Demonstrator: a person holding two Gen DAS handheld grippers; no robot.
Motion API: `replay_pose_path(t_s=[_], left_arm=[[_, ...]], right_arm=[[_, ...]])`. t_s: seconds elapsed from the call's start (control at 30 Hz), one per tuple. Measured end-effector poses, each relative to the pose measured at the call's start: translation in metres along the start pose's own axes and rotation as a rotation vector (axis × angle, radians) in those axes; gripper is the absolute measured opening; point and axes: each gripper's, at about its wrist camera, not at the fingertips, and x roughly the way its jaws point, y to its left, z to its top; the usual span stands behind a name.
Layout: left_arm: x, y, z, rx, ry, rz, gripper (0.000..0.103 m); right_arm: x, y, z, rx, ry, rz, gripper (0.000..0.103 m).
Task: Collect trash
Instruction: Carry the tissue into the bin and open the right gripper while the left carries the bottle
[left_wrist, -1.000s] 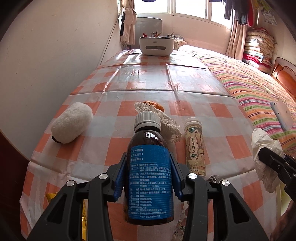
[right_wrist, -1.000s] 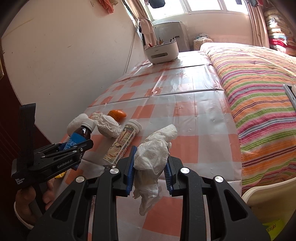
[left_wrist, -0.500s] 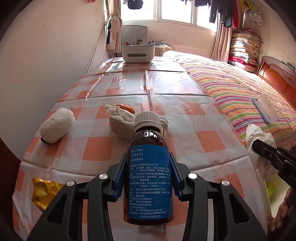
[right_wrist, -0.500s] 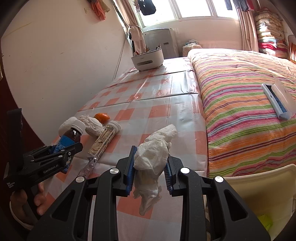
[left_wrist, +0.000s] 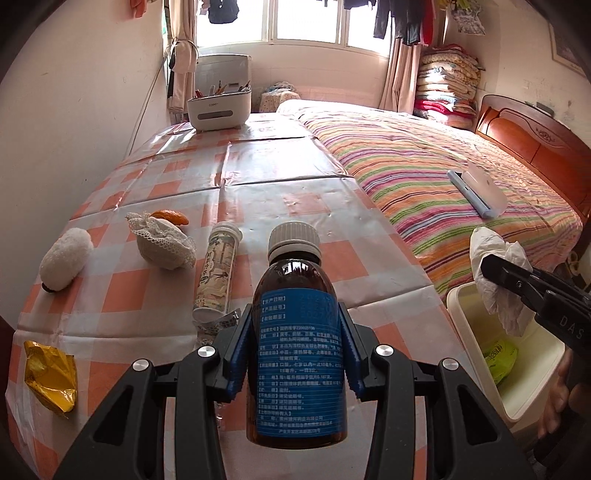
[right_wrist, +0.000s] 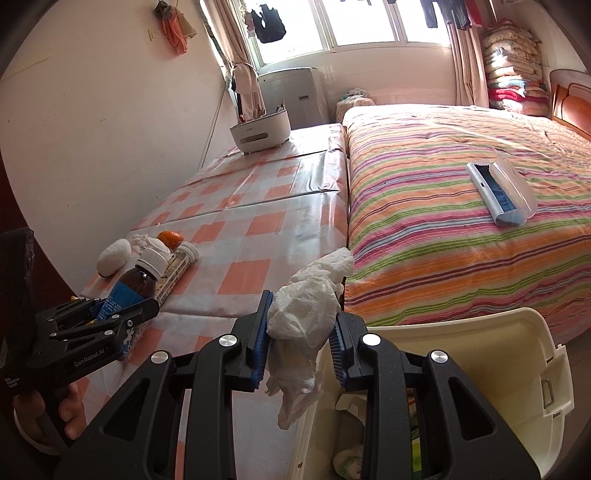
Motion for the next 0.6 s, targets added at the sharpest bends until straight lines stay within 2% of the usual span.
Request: replay_pose_path(t_s=[0.6], left_arm=[[-0.013, -0.101, -0.008, 0.120, 0.001, -0.155, 0.041]], right_arm=[[-0.037, -0.060, -0.021, 0.082, -0.035, -0.115, 0.029]])
